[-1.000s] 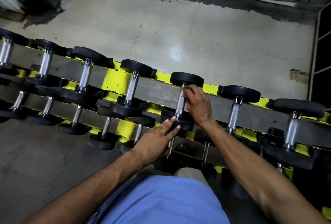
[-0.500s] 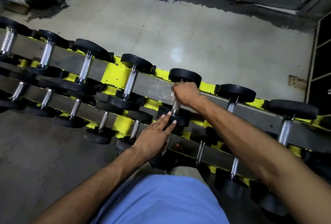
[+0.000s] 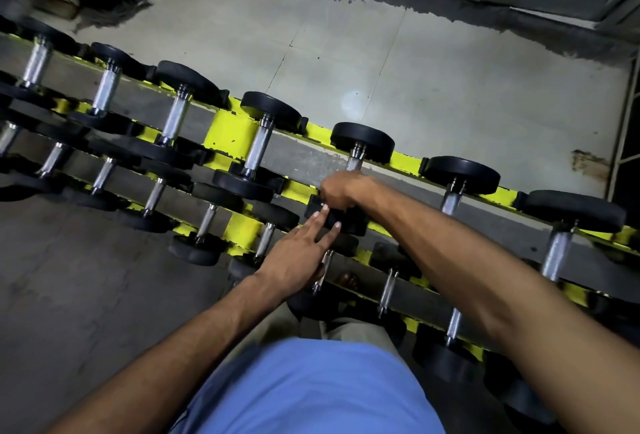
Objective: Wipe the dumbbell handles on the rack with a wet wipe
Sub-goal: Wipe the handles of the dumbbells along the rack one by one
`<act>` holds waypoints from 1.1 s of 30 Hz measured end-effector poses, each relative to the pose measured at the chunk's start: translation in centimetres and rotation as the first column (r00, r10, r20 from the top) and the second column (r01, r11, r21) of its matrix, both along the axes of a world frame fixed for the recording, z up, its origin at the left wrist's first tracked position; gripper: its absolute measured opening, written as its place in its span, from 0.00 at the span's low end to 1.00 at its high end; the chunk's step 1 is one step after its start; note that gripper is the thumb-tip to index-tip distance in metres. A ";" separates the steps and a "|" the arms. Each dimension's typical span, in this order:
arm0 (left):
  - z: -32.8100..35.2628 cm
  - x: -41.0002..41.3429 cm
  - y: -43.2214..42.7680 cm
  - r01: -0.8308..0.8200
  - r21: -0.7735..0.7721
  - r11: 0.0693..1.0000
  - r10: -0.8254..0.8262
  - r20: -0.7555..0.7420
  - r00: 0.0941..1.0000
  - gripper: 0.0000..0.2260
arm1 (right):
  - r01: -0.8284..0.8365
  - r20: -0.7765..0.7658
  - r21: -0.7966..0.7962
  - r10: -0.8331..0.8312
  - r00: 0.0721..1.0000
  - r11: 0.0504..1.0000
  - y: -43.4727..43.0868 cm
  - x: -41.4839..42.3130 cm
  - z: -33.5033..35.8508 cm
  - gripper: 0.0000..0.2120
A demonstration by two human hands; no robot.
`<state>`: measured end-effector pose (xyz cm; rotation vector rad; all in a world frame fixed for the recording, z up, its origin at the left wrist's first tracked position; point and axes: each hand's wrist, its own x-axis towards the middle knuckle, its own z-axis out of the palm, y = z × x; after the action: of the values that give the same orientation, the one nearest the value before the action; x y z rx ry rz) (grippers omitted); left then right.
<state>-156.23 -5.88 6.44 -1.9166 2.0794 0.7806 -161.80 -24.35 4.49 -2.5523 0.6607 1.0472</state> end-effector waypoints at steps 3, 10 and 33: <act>0.1 -0.2 0.2 -0.009 0.008 1.000 0.009 0.004 1.000 0.36 | 0.028 -0.109 0.059 -0.021 0.994 0.998 -0.4 1.4 0.2 0.10; 0.2 0.9 0.1 0.042 0.002 0.999 -0.042 -0.003 0.999 0.37 | 0.162 0.381 -0.038 -0.136 0.914 0.986 -0.1 -3.7 -1.9 0.05; -0.9 3.8 -0.6 0.223 -0.009 0.975 -0.223 -0.025 0.975 0.41 | -0.083 -0.538 0.767 -0.568 -0.623 -0.636 -4.0 -2.2 -8.4 0.19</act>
<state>-152.40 -6.46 5.54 -1.6450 2.2636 0.7523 -164.05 -28.36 -3.87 -0.0684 1.1779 -0.7129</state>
